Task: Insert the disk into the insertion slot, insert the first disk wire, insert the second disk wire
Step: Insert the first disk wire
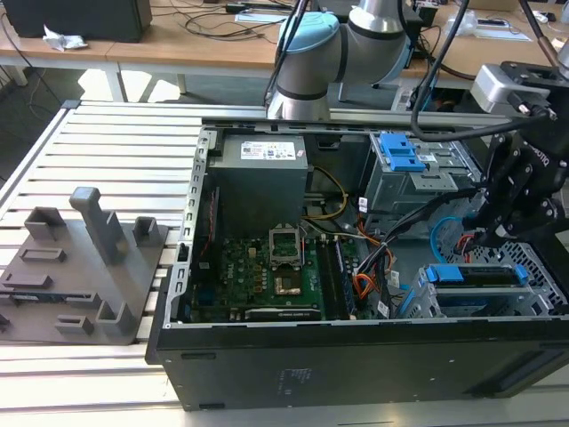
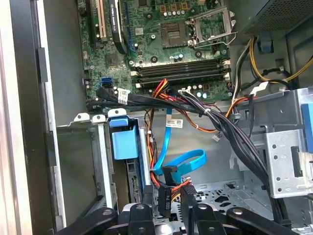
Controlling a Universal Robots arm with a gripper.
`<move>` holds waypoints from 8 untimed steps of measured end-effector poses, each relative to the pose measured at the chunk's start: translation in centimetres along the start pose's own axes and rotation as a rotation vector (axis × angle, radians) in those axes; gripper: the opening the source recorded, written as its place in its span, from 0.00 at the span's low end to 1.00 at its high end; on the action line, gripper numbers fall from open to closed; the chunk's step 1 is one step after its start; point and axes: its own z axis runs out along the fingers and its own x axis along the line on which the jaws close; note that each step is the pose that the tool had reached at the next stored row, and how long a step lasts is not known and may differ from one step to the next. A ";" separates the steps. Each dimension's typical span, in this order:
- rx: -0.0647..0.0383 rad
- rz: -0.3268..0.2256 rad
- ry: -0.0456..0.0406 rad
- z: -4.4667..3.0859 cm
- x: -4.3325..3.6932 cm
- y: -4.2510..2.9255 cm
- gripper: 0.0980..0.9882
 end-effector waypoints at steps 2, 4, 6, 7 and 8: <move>0.001 0.000 0.0068 0.04 0.00 0.00 0.30; 0.001 0.000 0.0082 0.03 0.01 -0.01 0.30; 0.001 0.000 0.0085 0.12 0.00 -0.01 0.30; 0.001 0.000 0.0085 0.12 0.00 -0.01 0.30; 0.001 0.000 0.0086 0.12 0.00 -0.01 0.30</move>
